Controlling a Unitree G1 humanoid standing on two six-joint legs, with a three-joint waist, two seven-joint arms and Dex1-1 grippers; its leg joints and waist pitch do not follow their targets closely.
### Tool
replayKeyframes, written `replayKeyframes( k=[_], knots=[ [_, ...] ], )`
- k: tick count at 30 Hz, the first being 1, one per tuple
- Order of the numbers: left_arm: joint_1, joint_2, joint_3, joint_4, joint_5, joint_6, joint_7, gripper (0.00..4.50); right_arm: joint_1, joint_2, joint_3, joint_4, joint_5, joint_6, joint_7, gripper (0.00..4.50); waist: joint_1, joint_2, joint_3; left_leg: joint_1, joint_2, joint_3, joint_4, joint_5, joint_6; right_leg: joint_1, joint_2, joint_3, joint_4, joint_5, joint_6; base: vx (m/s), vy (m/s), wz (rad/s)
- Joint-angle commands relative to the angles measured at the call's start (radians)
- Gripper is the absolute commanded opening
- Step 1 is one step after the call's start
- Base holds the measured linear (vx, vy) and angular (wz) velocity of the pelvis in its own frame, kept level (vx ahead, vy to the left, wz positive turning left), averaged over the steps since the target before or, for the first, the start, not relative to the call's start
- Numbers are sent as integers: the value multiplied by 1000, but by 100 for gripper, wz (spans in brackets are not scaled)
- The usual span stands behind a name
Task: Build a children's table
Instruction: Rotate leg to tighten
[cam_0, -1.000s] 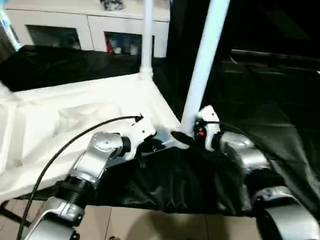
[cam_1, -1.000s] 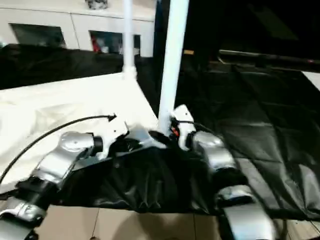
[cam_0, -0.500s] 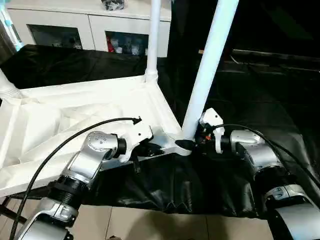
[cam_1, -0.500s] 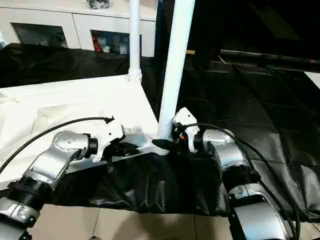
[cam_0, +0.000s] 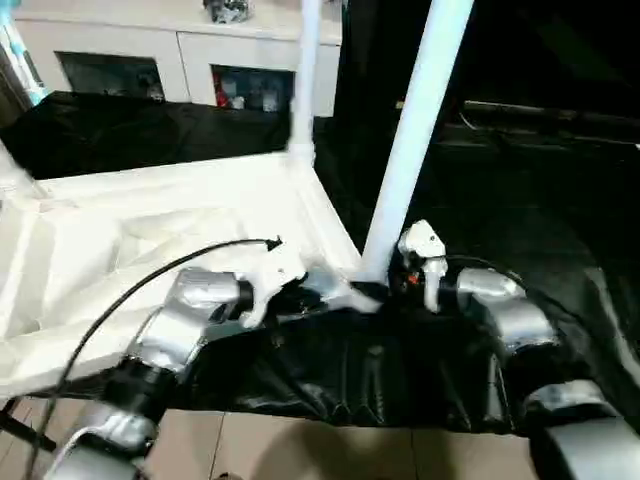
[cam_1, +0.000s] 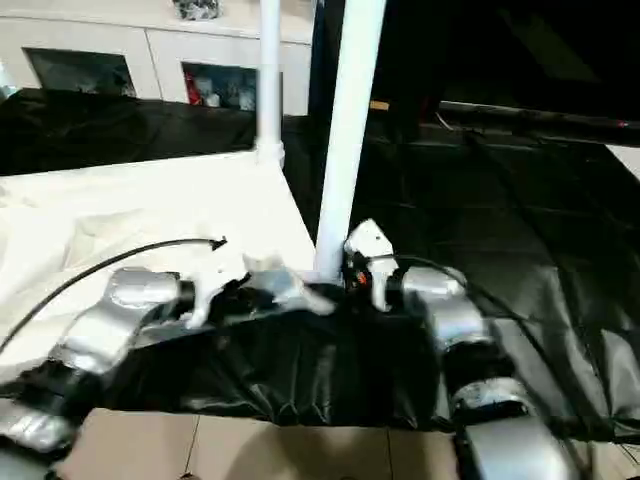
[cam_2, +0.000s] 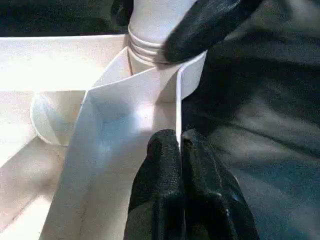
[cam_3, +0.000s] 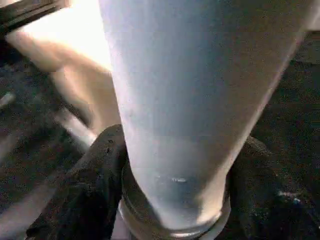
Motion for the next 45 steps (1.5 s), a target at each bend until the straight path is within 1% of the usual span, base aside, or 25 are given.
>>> replayKeyframes(
  k=[1, 4, 5, 6, 7, 8, 9, 10, 11, 12, 14, 16, 18, 19, 20, 22, 25, 28, 30, 34, 36, 40, 41, 42, 45],
  knots=[
    [-57, -68, 3, -11, -10, 0, 77, 0, 1, 54, 7, 58, -11, 30, -128, 262, -2, 0, -66, 11, 19, -1, -71, -232, 5, 53, -72, 43, -84, -362, -173, 0, 0, 0],
    [-82, -108, 9, 15, -6, 18, 129, 0, -15, 95, -11, 95, -15, 31, -243, 256, -3, 3, -66, 10, 18, 0, -71, -241, 8, 50, -70, 44, -86, -356, -168, 0, 0, 0],
    [-111, -151, 12, 47, 0, 30, 181, 0, -41, 148, -36, 134, -5, 39, -362, 254, -2, 2, -68, 9, 19, -1, -71, -235, 7, 51, -71, 44, -84, -348, -168, 0, 0, 0],
    [-120, -164, 14, 58, 1, 34, 197, 0, -49, 164, -44, 146, -3, 41, -398, 254, -6, 11, -66, 11, 16, 1, -71, -238, 1, 46, -67, 45, -87, -337, -169, 0, 0, 0],
    [-136, -186, 16, 80, 2, 36, 221, 0, -67, 195, -56, 167, -4, 43, -456, 254, -3, 8, -69, 10, 17, -1, -71, -238, -2, 51, -68, 44, -83, -322, -171, 0, 0, 0],
    [-138, -188, 15, 84, 3, 33, 221, 0, -70, 200, -58, 170, -4, 42, -461, 254, -4, 9, -68, 10, 17, 0, -72, -235, -3, 49, -69, 44, -83, -316, -172, 0, 0, 0],
    [-141, -191, 13, 89, 4, 30, 222, 0, -75, 207, -60, 174, -4, 41, -466, 254, -2, 14, -71, 9, 16, -1, -71, -235, -2, 52, -67, 44, -81, -291, -174, 0, 0, 0],
    [-144, -193, 13, 96, 6, 24, 222, 0, -82, 215, -59, 178, -6, 36, -465, 254, -2, 13, -72, 9, 17, -1, -71, -230, 0, 53, -68, 44, -79, -271, -178, 0, 0, 0],
    [-148, -194, 11, 108, 11, 8, 217, 0, -94, 232, -56, 178, -4, 17, -434, 254, 0, 20, -72, 8, 17, -1, -71, -224, 6, 54, -68, 45, -76, -239, -185, 0, 0, 0],
    [-148, -193, 10, 110, 12, 4, 214, 0, -96, 235, -55, 174, 1, 10, -413, 287, -2, 16, -73, 7, 16, 1, -70, -220, 13, 56, -67, 44, -75, -214, -194, 0, 0, 0],
    [-135, -173, 7, 96, 5, -13, 184, 0, -93, 220, -55, 163, 8, 10, -378, 322, -1, 15, -72, 5, 16, 1, -70, -222, 19, 58, -67, 44, -75, -220, -197, 0, 0, 0],
    [-128, -164, 5, 89, 1, -24, 170, 0, -92, 213, -57, 160, 12, 11, -365, 331, -2, 14, -70, 5, 17, 1, -71, -233, 23, 57, -69, 44, -79, -252, -193, 0, 0, 0],
    [-113, -144, 6, 79, -1, -39, 147, 0, -89, 193, -65, 152, 20, 8, -340, 343, -4, 7, -70, 6, 18, 1, -71, -237, 25, 56, -69, 44, -80, -268, -190, 0, 0, 0],
    [-106, -132, 5, 74, 1, -39, 140, 0, -87, 178, -67, 145, 23, 7, -325, 366, -3, 10, -70, 6, 18, 0, -72, -238, 26, 57, -70, 44, -80, -277, -188, 0, 0, 0],
    [-99, -119, 3, 67, 3, -42, 133, 0, -82, 161, -65, 136, 23, 3, -308, 370, -5, 4, -69, 3, 18, 1, -71, -235, 28, 58, -69, 44, -80, -277, -186, 0, 0, 0],
    [-78, -87, 4, 36, -6, -42, 95, 0, -67, 113, -49, 115, 13, -4, -235, 379, -4, 7, -70, 3, 22, 0, -71, -222, 35, 59, -73, 44, -76, -263, -193, 0, 0, 0],
    [-58, -58, 2, 7, -16, -62, 45, 0, -51, 76, -25, 91, 4, -10, -145, 379, -4, 8, -71, 1, 22, 2, -69, -200, 46, 60, -71, 45, -73, -226, -208, 0, 0, 0],
    [-6, 1, -8, -65, -70, -70, -95, 0, -13, -4, 43, 26, -11, -8, 62, 379, -3, 6, -69, 2, 23, 3, -69, -206, 57, 58, -70, 45, -73, -228, -213, 0, 0, 0],
    [-3, 4, -9, -69, -73, -67, -102, 0, -10, -8, 47, 21, -12, -8, 74, 379, -4, 6, -67, 3, 24, 3, -70, -211, 56, 57, -70, 46, -74, -243, -214, 0, 0, 0],
    [9, 30, -20, -82, -78, -71, -138, 0, 11, -54, 86, -18, -14, -6, 198, 379, 0, 7, -65, 7, 24, 2, -72, -243, 41, 55, -70, 45, -80, -304, -197, 0, 0, 0],
    [18, 50, -21, -95, -83, -71, -169, 0, 22, -85, 108, -50, -10, 1, 268, 379, 2, 5, -66, 5, 23, 1, -71, -235, 46, 57, -70, 45, -79, -295, -193, 0, 0, 0],
    [26, 73, -20, -107, -87, -68, -198, 0, 25, -112, 121, -74, -9, 16, 316, 343, 2, 1, -66, 3, 23, 2, -69, -213, 54, 57, -70, 45, -77, -288, -197, 0, 0, 0],
    [29, 80, -20, -112, -85, -67, -210, 0, 27, -121, 128, -83, -11, 19, 337, 334, 1, -6, -66, 3, 23, 3, -69, -212, 55, 56, -69, 44, -77, -292, -194, 0, 0, 0],
    [31, 84, -21, -114, -85, -66, -215, 0, 29, -124, 132, -86, -12, 19, 346, 321, 2, -1, -66, 4, 24, 1, -69, -210, 53, 56, -70, 44, -76, -298, -193, 0, 0, 0],
    [35, 94, -23, -120, -93, -64, -225, 0, 32, -128, 138, -96, -7, 21, 363, 303, 2, 3, -65, 5, 24, 1, -70, -222, 48, 53, -69, 44, -78, -301, -196, 0, 0, 0]
  ],
)
